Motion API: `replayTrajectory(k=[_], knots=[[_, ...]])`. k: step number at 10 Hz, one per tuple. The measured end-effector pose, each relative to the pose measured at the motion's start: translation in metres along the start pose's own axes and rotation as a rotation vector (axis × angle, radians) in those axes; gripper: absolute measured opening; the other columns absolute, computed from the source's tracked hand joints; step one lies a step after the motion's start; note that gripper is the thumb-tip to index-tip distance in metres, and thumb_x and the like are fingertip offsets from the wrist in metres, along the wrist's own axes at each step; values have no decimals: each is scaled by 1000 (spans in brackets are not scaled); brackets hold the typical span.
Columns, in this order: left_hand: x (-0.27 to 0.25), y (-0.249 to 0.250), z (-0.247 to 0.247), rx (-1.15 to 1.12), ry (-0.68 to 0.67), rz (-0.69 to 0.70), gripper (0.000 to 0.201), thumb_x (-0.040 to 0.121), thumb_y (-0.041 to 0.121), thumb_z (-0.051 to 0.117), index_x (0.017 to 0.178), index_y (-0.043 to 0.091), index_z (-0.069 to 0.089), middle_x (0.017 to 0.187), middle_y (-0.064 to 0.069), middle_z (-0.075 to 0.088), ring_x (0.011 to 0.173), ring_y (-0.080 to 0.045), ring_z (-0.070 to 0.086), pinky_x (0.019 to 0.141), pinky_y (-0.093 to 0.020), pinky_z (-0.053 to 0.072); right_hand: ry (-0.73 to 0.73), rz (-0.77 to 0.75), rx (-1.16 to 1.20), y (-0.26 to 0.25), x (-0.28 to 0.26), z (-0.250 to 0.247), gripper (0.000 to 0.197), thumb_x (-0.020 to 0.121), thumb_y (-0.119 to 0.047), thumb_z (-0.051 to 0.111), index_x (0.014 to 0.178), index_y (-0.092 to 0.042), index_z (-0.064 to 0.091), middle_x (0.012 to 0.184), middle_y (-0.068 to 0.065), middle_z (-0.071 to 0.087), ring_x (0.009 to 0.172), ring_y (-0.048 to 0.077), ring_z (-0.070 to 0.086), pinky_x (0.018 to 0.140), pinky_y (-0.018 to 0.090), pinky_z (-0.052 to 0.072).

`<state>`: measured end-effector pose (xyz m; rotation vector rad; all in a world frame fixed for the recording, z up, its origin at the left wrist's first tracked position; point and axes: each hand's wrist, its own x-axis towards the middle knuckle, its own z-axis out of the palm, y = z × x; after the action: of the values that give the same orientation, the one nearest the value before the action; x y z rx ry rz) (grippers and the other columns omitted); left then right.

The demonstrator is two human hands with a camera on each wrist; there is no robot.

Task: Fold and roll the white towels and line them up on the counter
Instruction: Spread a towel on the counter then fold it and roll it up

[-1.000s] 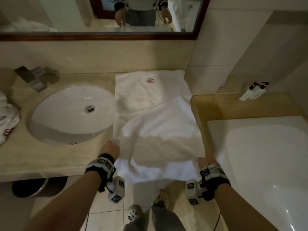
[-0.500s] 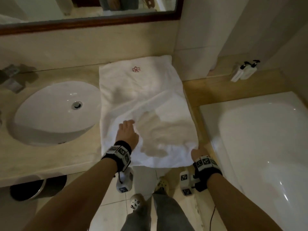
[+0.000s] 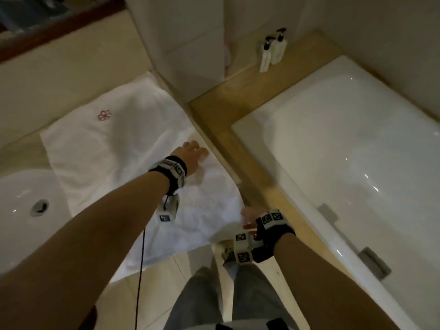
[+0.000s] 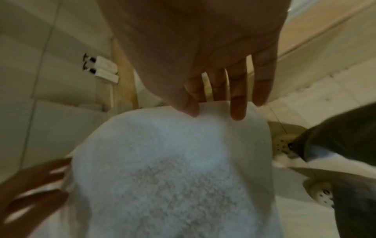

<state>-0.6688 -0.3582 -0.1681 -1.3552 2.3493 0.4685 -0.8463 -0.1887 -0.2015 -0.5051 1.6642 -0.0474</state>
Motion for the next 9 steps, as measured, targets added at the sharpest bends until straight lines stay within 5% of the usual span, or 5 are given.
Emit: replayTrajectory(k=[1, 2, 3, 7, 9], knots=[[14, -6, -4, 32, 9, 24, 51, 95, 9, 39, 142, 26, 33, 147, -5, 26, 129, -30, 35, 104, -42, 38, 21, 21, 148, 19, 22, 3, 6, 89, -24, 54, 90, -18, 55, 108, 7, 59, 80, 21, 58, 67, 31, 50], [22, -16, -8, 123, 18, 51, 48, 98, 12, 38, 144, 23, 30, 149, -6, 22, 130, -31, 35, 104, -44, 39, -26, 48, 236, 20, 16, 12, 23, 91, -27, 52, 111, -17, 57, 125, 11, 53, 95, 24, 56, 88, 37, 48], [32, -28, -6, 207, 44, 91, 45, 100, 15, 34, 143, 22, 28, 152, -7, 16, 131, -32, 35, 100, -48, 41, 54, 69, 112, 38, 19, 25, 17, 85, -33, 58, 83, -18, 66, 102, 8, 68, 93, 29, 63, 90, 42, 52], [48, -48, -33, 409, 53, 304, 36, 94, 9, 44, 130, 5, 43, 135, -18, 44, 115, -34, 50, 89, -38, 45, 328, 71, 536, 44, -35, 65, 17, 87, -11, 59, 70, -11, 54, 70, 5, 51, 63, 18, 46, 63, 28, 43], [-1, -86, -57, 311, 136, 270, 32, 95, 19, 43, 126, 12, 41, 127, -16, 52, 104, -35, 57, 86, -37, 45, 104, -58, 323, 25, -62, 94, 3, 85, -14, 63, 84, -16, 64, 94, 5, 59, 97, 23, 49, 87, 31, 39]])
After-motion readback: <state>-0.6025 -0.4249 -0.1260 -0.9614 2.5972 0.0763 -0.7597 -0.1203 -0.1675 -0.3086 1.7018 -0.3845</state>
